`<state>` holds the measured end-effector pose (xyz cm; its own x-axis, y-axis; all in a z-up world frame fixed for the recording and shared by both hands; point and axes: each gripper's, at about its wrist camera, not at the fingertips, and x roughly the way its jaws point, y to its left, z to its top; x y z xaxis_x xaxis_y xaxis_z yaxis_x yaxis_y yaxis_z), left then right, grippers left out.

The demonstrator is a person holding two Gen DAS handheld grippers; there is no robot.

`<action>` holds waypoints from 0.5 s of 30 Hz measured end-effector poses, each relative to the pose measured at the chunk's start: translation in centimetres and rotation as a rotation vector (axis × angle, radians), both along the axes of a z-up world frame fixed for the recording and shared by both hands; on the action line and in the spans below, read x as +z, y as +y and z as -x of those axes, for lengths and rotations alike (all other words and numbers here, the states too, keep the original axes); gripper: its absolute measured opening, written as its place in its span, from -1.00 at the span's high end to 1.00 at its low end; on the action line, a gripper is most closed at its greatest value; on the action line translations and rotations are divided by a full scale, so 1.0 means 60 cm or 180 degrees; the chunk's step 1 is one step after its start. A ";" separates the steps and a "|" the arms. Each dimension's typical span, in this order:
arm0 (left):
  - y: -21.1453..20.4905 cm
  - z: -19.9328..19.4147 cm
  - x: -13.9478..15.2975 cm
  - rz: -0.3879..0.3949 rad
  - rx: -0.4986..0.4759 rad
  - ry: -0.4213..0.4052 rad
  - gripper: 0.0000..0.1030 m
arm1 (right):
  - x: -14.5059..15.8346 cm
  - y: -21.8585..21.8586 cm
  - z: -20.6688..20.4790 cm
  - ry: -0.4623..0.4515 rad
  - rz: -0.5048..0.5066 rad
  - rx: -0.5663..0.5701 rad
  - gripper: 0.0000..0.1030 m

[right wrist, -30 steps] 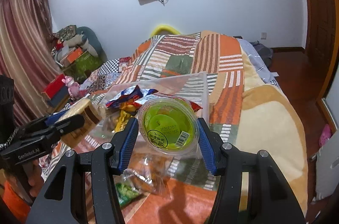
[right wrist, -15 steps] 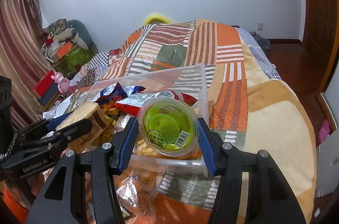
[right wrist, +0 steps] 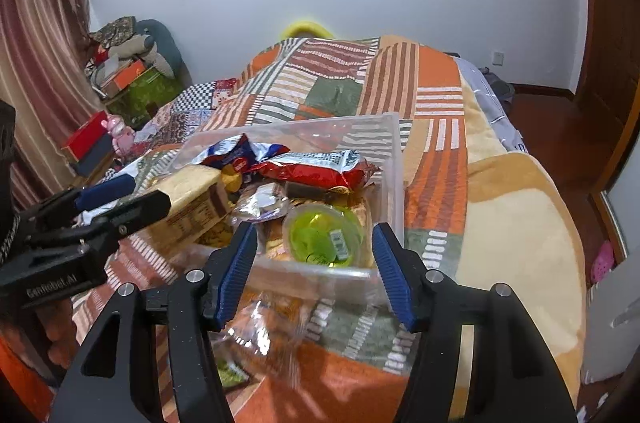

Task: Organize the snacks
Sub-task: 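Carry the cake and jelly cup into the clear box and open both grippers, then grasp the green pea-snack packet with left gripper while right grasps the orange pastry bag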

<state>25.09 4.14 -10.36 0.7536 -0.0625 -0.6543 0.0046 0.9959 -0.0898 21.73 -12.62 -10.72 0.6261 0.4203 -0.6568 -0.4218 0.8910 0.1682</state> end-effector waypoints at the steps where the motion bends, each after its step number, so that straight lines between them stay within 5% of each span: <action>1: 0.001 0.007 0.004 -0.0021 0.0010 -0.0021 -0.47 | 0.002 -0.001 0.005 -0.0005 -0.0008 0.0014 -0.17; 15: 0.023 0.089 -0.026 -0.0027 -0.0034 0.0164 -0.60 | -0.035 0.034 0.059 0.0126 0.0135 0.0288 -0.55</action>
<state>19.75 5.52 -11.90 0.7181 -0.0648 -0.6929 0.0109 0.9966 -0.0819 18.17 -10.56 -12.84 0.5599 0.4454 -0.6987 -0.4947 0.8562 0.1493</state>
